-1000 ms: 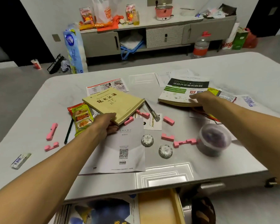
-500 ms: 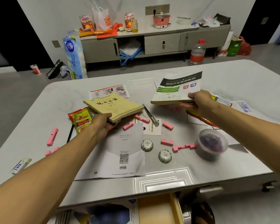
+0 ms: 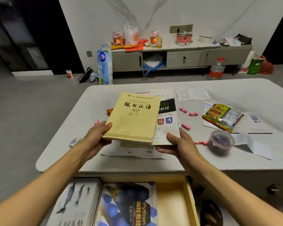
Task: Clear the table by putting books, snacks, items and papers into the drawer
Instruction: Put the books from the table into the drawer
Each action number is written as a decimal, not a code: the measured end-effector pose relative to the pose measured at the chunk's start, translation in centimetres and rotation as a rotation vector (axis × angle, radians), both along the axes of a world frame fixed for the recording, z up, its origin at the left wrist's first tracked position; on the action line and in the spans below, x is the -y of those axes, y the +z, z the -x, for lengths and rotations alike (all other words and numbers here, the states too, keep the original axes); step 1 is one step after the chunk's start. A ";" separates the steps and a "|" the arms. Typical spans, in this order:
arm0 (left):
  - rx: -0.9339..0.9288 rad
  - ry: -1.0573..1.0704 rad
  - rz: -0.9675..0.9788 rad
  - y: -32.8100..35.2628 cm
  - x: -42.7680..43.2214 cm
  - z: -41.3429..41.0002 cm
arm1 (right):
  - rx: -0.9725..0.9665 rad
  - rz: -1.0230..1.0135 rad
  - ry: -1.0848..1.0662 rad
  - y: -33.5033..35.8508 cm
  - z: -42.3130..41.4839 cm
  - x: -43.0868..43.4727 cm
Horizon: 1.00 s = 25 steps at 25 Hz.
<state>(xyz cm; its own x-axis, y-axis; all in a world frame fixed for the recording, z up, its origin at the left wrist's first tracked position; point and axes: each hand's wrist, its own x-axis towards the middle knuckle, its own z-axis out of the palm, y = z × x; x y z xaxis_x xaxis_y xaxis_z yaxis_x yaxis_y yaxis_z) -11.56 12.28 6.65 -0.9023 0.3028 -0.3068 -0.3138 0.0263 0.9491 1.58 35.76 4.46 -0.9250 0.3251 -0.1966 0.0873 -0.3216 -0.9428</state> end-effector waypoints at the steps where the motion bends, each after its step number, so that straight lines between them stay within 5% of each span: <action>1: -0.017 -0.026 0.051 -0.5 1.1 -1.6 | -0.010 0.006 0.019 -0.2 -1.2 1.9; 7: 0.095 0.013 0.042 -4.0 4.5 -6.8 | 0.011 0.035 0.101 -1.7 -6.6 8.5; 13: 0.121 -0.169 -0.017 -4.8 7.1 -8.6 | 0.018 0.164 0.243 -4.5 -9.0 10.4; 16: 0.093 -0.237 -0.103 -4.8 8.8 -8.2 | -0.050 0.459 0.403 -4.6 -9.1 8.9; 19: 0.068 -0.332 -0.045 -3.7 11.1 -7.0 | -0.137 0.706 0.336 -3.4 -6.5 4.6; 22: 0.134 -0.420 0.050 -3.1 12.7 -6.1 | -0.061 0.588 0.425 -1.7 -4.0 0.4; 25: 0.211 -0.551 0.144 -3.8 13.2 -6.0 | 0.216 0.229 0.583 -2.0 -3.7 -0.2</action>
